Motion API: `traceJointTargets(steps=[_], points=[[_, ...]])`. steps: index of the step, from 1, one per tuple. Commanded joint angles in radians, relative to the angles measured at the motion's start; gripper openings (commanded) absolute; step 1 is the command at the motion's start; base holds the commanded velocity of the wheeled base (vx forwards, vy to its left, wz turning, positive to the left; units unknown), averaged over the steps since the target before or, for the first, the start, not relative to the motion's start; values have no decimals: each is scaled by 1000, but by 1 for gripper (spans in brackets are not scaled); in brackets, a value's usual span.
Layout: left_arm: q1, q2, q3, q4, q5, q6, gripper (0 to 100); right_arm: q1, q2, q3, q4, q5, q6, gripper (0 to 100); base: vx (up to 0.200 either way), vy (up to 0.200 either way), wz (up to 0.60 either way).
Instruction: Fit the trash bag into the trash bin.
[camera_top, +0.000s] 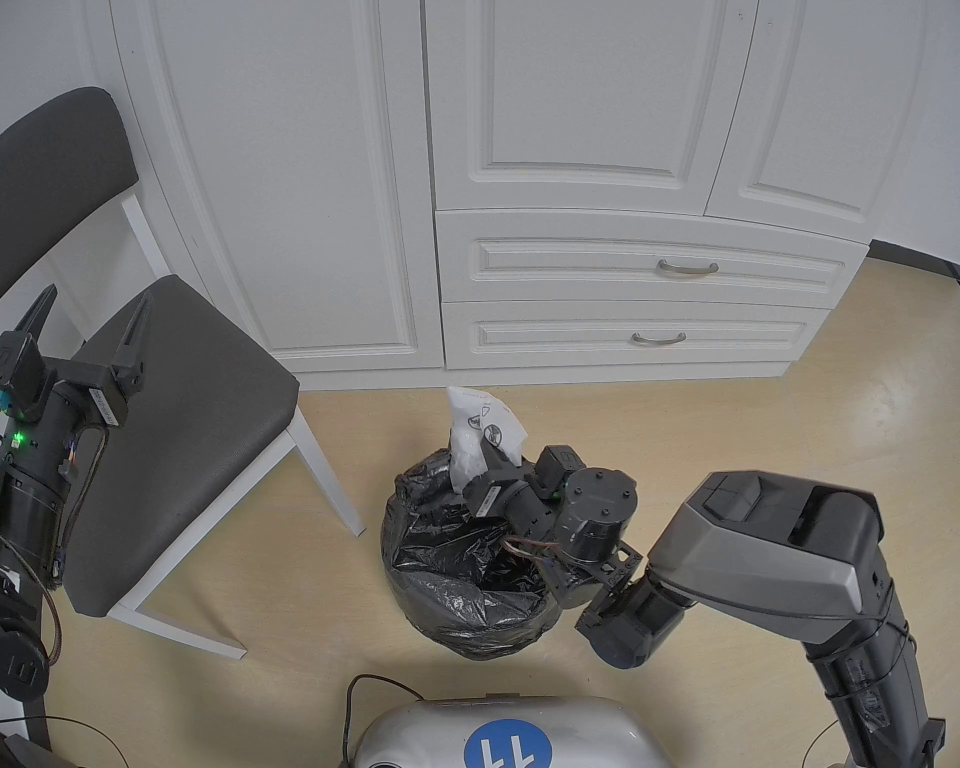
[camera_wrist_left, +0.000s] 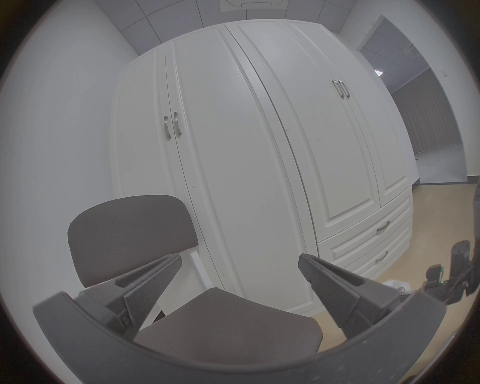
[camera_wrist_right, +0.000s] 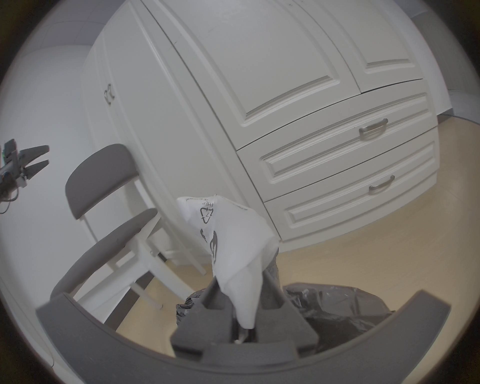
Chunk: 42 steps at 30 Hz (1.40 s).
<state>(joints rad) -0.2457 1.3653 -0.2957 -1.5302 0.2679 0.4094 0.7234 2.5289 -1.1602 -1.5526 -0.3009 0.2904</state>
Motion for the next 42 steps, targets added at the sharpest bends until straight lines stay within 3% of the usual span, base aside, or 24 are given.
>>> traceJointTargets(steps=[1, 11, 18, 25, 29, 32, 42], points=[[0, 0, 1, -1, 1, 2, 100, 18, 149, -240, -18, -142, -4, 0, 0, 0, 0], [-1, 8, 3, 1, -1, 2, 100, 53, 149, -377, 16, -267, -40, 0, 0, 0, 0], [-3, 3, 3, 1, -1, 2, 100, 80, 125, -311, 2, -262, -43, 0, 0, 0, 0], [-3, 3, 6, 1, -1, 2, 100, 87, -90, -144, 8, -253, -47, 0, 0, 0, 0], [-3, 3, 6, 1, -1, 2, 100, 62, -179, -12, 20, -222, -111, 0, 0, 0, 0], [-4, 3, 6, 1, -1, 2, 100, 19, -185, 57, 8, -175, -174, 0, 0, 0, 0], [-3, -2, 3, 1, -1, 0, 100, 11, -96, 129, 60, -147, -175, 0, 0, 0, 0]])
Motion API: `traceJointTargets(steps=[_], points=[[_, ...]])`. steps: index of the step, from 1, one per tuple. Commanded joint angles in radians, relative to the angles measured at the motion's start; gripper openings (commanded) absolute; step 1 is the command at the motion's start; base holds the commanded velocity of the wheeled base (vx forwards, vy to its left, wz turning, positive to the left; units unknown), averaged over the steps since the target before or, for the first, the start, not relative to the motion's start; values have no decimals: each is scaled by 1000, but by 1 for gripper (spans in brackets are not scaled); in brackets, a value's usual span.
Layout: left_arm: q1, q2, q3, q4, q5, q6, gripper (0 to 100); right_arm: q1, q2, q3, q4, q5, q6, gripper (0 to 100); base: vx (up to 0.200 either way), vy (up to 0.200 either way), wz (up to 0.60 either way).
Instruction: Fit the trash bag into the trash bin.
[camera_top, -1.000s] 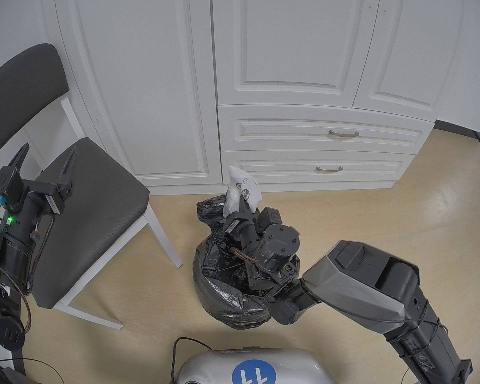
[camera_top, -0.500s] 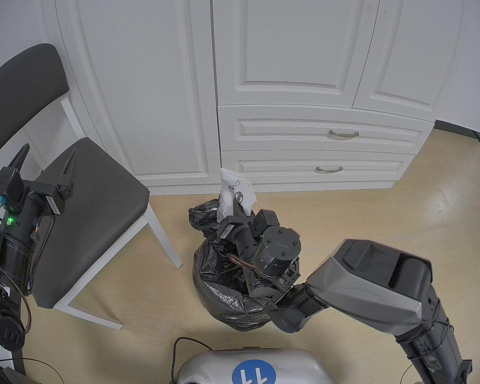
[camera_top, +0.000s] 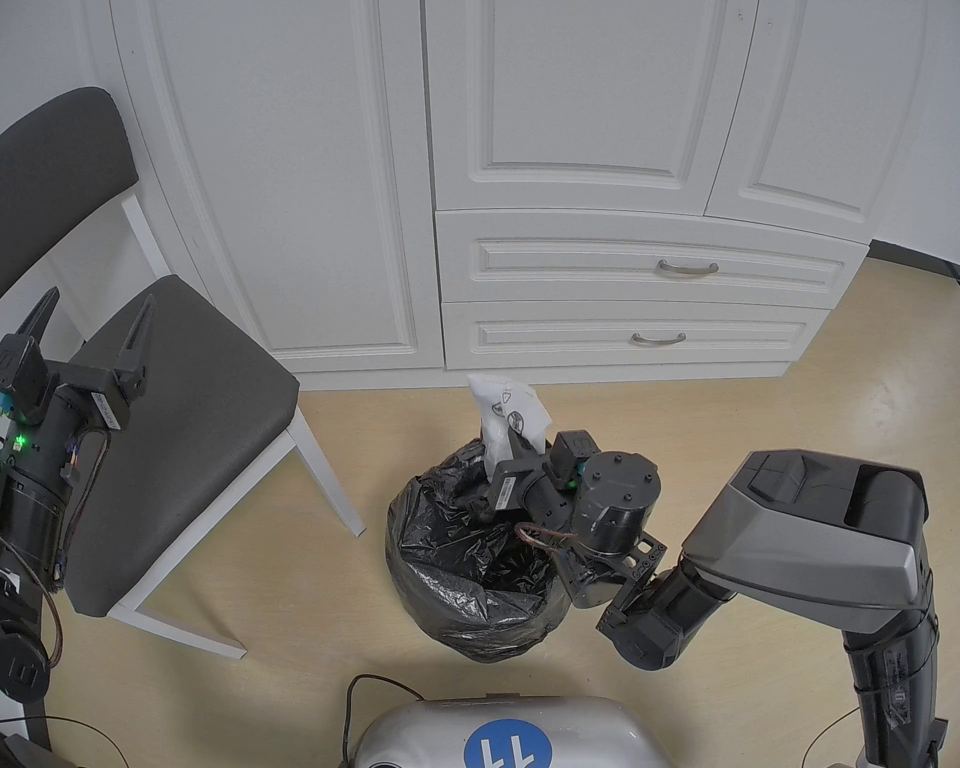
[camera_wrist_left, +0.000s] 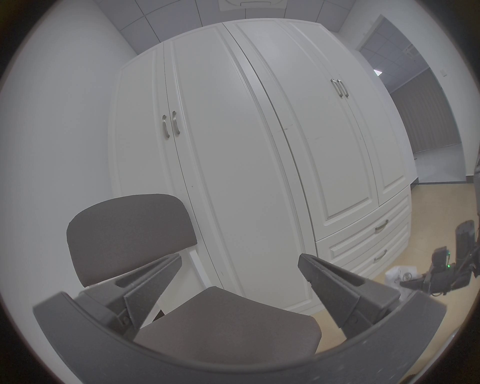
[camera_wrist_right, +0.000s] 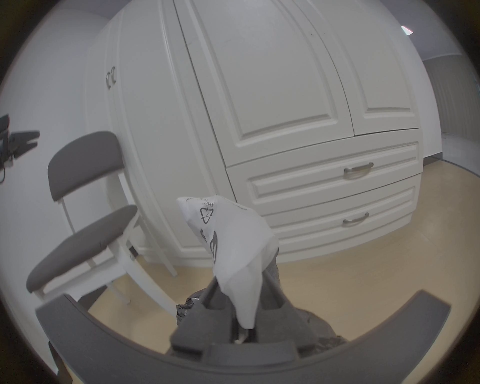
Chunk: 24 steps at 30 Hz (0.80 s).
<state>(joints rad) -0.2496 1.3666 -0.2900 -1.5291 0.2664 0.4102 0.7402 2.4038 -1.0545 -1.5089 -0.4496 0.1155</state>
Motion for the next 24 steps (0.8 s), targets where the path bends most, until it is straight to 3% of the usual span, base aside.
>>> traceJointTargets(steps=[1, 17, 24], points=[[1, -3, -3, -2, 1, -1, 100, -5, 38, 22, 21, 5, 0, 0, 0, 0, 0], [-7, -37, 0, 4, -4, 1, 100, -13, 190, -13, 27, 26, 0, 0, 0, 0, 0], [-7, -26, -3, 6, -4, 1, 100, -15, 182, -6, 113, 26, 10, 0, 0, 0, 0]])
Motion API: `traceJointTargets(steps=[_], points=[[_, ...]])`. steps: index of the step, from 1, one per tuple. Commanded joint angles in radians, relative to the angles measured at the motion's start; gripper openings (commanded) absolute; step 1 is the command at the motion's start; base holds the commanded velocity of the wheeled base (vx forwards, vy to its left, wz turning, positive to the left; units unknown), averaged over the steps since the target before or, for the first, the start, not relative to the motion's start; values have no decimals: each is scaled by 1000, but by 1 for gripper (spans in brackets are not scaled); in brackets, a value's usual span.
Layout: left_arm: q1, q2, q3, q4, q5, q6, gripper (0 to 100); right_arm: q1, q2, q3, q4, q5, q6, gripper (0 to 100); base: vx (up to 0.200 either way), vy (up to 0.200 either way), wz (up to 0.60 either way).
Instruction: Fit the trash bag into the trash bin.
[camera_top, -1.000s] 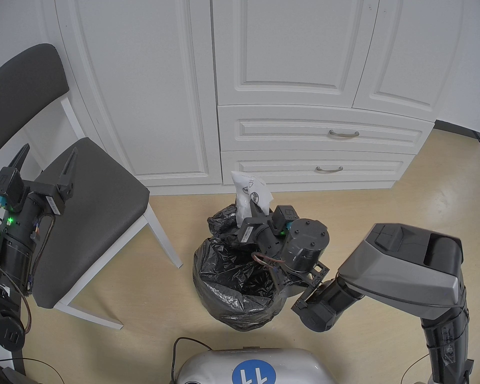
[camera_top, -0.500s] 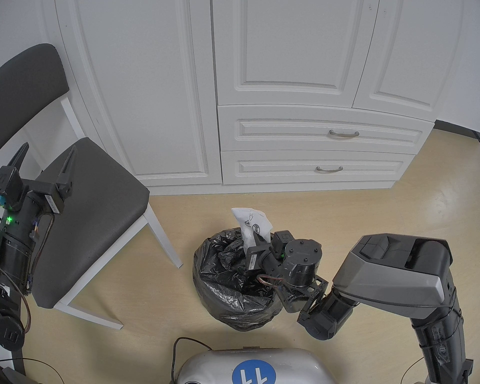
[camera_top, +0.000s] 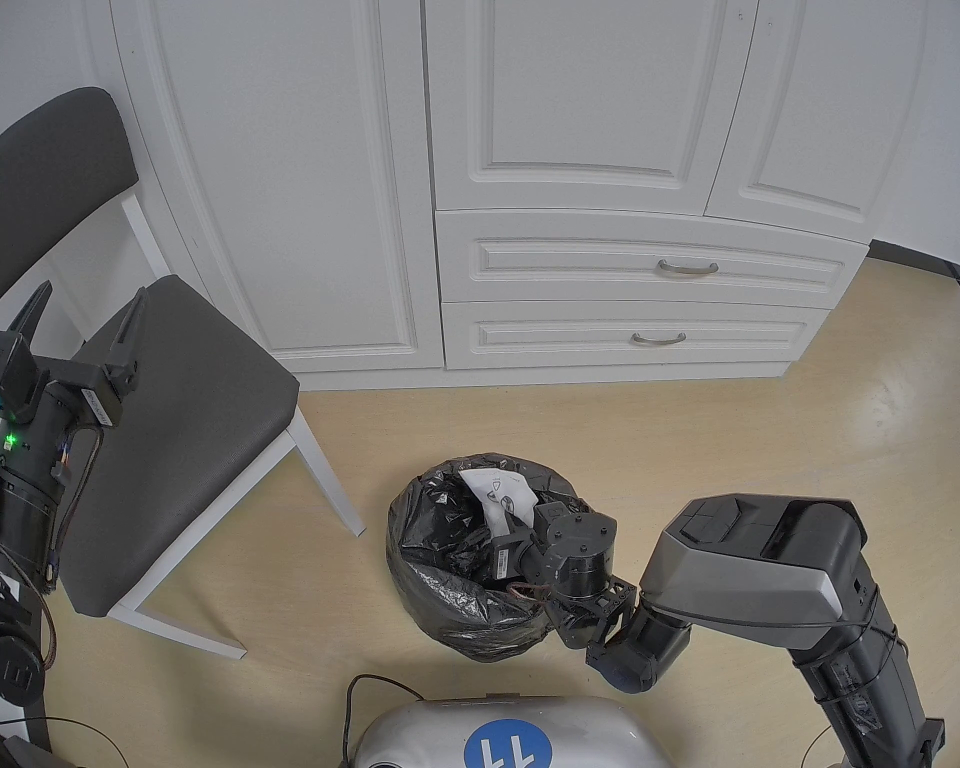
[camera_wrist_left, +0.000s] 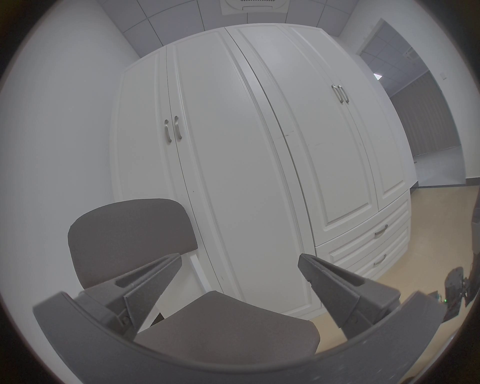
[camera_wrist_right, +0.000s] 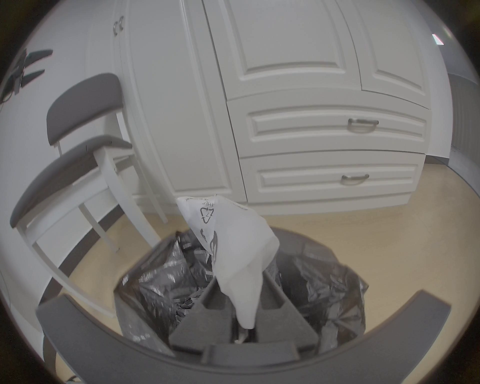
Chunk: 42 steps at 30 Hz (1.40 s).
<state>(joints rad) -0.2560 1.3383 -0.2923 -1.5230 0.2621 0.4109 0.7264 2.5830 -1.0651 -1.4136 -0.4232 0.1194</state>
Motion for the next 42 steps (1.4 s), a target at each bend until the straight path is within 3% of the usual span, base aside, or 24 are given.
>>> traceJointTargets(steps=[1, 14, 26, 42], points=[[0, 2, -1, 0, 0, 0, 100, -2, 2, 7, 24, 0, 8, 0, 0, 0, 0], [0, 2, -1, 0, 2, 0, 100, 21, -133, 19, 286, 23, 204, 0, 0, 0, 0], [0, 5, 2, 0, 2, 0, 100, 8, 43, -104, 124, 26, 227, 0, 0, 0, 0], [0, 4, 4, 0, 2, 0, 100, -13, 66, -142, 116, 20, 227, 0, 0, 0, 0]])
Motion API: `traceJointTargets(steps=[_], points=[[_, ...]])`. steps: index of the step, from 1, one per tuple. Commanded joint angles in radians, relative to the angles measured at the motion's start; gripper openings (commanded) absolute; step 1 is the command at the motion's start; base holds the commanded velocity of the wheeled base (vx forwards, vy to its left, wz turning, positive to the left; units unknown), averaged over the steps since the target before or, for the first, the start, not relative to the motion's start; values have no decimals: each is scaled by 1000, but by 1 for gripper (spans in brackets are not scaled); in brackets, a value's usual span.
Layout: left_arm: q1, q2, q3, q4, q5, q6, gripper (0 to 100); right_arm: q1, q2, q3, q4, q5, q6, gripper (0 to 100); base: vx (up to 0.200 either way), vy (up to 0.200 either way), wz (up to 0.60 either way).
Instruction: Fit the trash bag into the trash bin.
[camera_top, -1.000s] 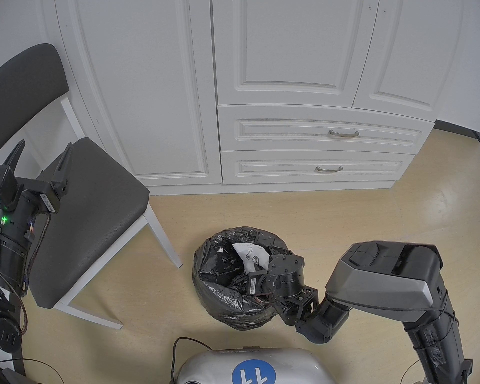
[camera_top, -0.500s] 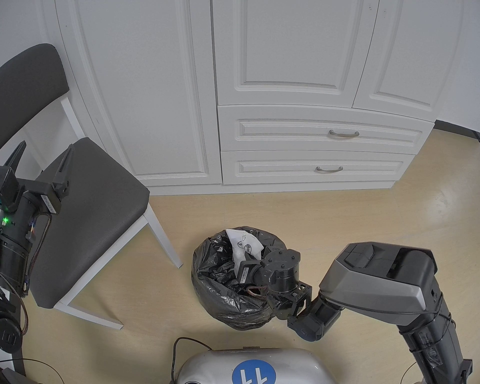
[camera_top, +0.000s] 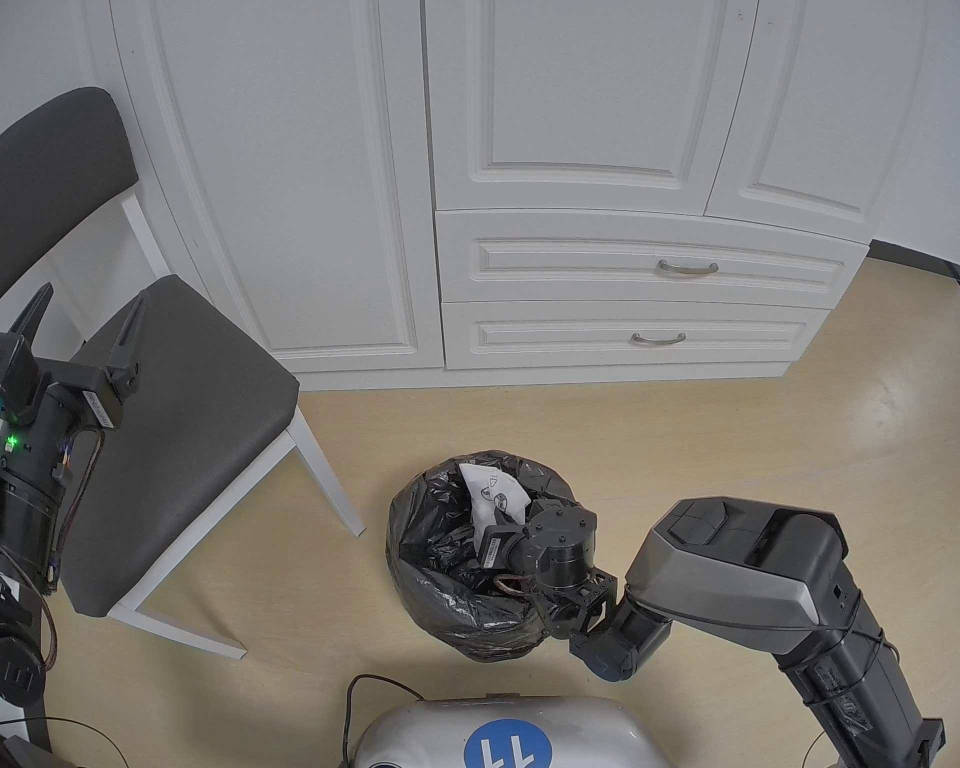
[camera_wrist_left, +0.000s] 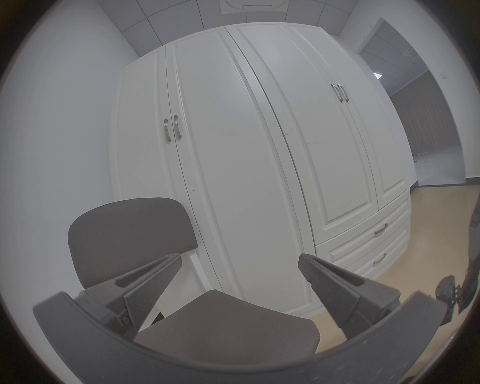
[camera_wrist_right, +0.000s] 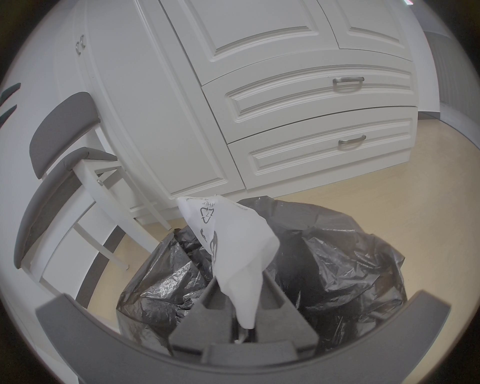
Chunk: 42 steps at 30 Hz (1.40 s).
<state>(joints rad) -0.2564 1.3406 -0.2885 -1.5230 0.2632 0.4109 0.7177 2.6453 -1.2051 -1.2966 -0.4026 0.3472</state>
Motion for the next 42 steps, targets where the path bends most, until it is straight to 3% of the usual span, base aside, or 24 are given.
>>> traceJointTargets(steps=[1, 9, 10, 29, 36, 39, 42], points=[[0, 2, 0, 0, 1, 0, 100, -6, -4, -4, -4, -1, -2, 0, 0, 0, 0], [0, 2, 0, 0, 1, 0, 100, 2, -45, 29, -63, -1, -30, 0, 0, 0, 0], [0, 3, 0, 0, 1, 0, 100, 6, -47, 41, -75, -1, -36, 100, 0, 0, 0], [0, 6, 5, 0, -1, 0, 100, 0, -117, 108, -102, 1, -103, 100, 0, 0, 0], [-14, 29, 35, 0, -1, -7, 100, -90, -505, 437, -43, 50, -306, 100, 0, 0, 0], [-29, 25, 49, 3, 1, -15, 100, -172, -676, 579, -21, 103, -341, 100, 0, 0, 0], [-23, 8, 57, 3, 1, -37, 100, -213, -797, 665, -7, 103, -358, 100, 0, 0, 0]])
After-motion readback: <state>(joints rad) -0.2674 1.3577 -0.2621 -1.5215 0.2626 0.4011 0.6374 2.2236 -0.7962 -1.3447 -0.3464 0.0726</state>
